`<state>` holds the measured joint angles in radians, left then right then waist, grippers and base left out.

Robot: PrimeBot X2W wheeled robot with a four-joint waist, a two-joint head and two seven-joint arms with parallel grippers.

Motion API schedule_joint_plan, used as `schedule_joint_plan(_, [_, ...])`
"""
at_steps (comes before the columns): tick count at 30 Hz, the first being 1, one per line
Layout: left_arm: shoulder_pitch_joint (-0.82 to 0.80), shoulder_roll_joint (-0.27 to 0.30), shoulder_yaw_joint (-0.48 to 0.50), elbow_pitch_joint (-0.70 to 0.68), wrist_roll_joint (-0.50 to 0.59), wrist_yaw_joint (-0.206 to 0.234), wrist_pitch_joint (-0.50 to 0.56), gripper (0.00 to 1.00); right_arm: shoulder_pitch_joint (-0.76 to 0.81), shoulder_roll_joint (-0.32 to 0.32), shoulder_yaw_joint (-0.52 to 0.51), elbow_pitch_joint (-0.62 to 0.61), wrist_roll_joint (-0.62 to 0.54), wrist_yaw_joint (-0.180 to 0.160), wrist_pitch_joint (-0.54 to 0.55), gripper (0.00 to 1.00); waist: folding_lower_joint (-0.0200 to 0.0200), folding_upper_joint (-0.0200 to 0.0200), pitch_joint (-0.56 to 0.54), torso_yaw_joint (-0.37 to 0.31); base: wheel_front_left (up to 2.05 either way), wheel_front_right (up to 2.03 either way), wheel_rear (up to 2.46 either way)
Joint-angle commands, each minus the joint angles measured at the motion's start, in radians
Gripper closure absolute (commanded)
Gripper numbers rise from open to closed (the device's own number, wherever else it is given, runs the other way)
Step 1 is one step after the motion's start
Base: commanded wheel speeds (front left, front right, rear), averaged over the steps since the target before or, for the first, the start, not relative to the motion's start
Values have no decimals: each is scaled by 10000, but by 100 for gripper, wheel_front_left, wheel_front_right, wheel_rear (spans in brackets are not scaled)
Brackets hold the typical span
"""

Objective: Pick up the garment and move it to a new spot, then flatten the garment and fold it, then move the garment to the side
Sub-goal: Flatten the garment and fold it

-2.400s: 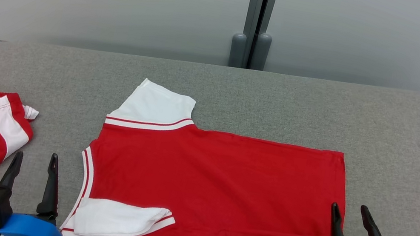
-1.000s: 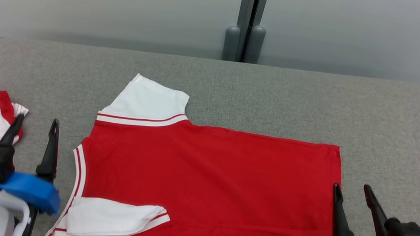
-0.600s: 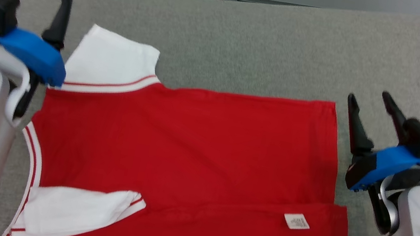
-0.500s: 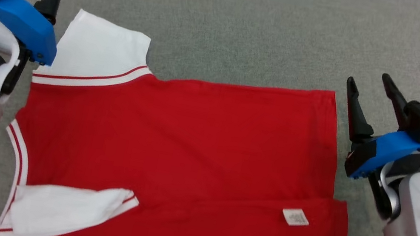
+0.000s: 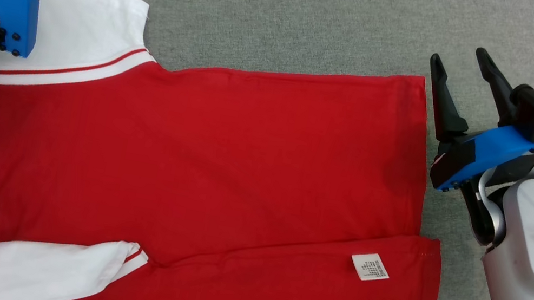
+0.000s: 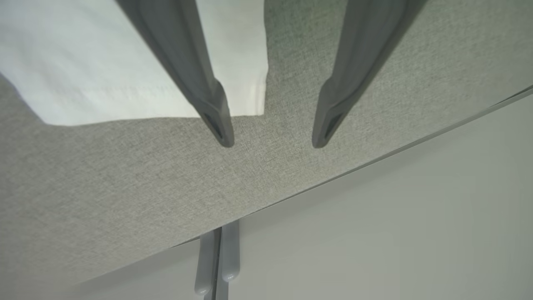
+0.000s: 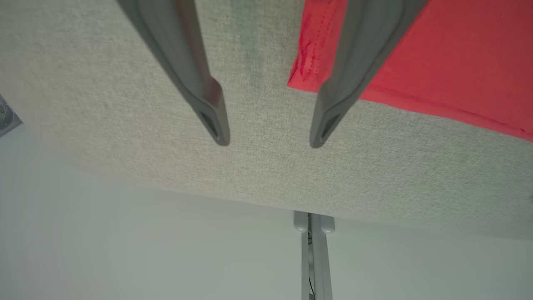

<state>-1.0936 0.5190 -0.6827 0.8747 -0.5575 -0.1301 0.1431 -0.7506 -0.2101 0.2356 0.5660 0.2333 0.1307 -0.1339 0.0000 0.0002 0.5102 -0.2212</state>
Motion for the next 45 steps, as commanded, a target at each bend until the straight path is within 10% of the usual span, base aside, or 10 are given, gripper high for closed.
schedule_joint_plan(1, [-138,33,-167,101,-163,-4,76,0,-208,-8,76,28,97,1,-70,0,0,-2,53,-26,0,0,0])
schedule_joint_plan(9, [-379,85,-1037,601,-1250,-4,505,0,-496,-93,479,242,350,1,3,0,0,-2,242,-145,0,0,0])
schedule_joint_plan(11, [-312,-11,-1177,659,-1657,-4,649,82,-530,-138,588,347,444,1,114,0,0,-2,209,-130,0,0,0])
schedule_joint_plan(13, [-324,-19,-1354,617,-1896,-5,666,100,-530,-195,700,454,537,1,237,0,0,-2,128,-85,0,0,0])
schedule_joint_plan(31, [-966,-310,-2845,438,-2771,-5,-602,100,-616,-622,1833,1426,2271,1,2450,0,0,-2,-44,528,0,0,0])
schedule_joint_plan(32, [-998,-309,-2892,459,-2813,-5,-681,100,-615,-615,1911,1441,2383,3,2548,47,0,-2,-41,543,0,0,0])
schedule_joint_plan(34, [-1059,-310,-2984,502,-2907,-5,-838,100,-664,-689,2024,1414,2561,3,2593,100,0,-2,-43,578,0,0,0])
schedule_joint_plan(45, [-1246,-631,-3248,965,-3240,-5,-2272,100,-1386,-847,1797,1849,2536,1,932,100,0,-2,-460,887,0,0,0])
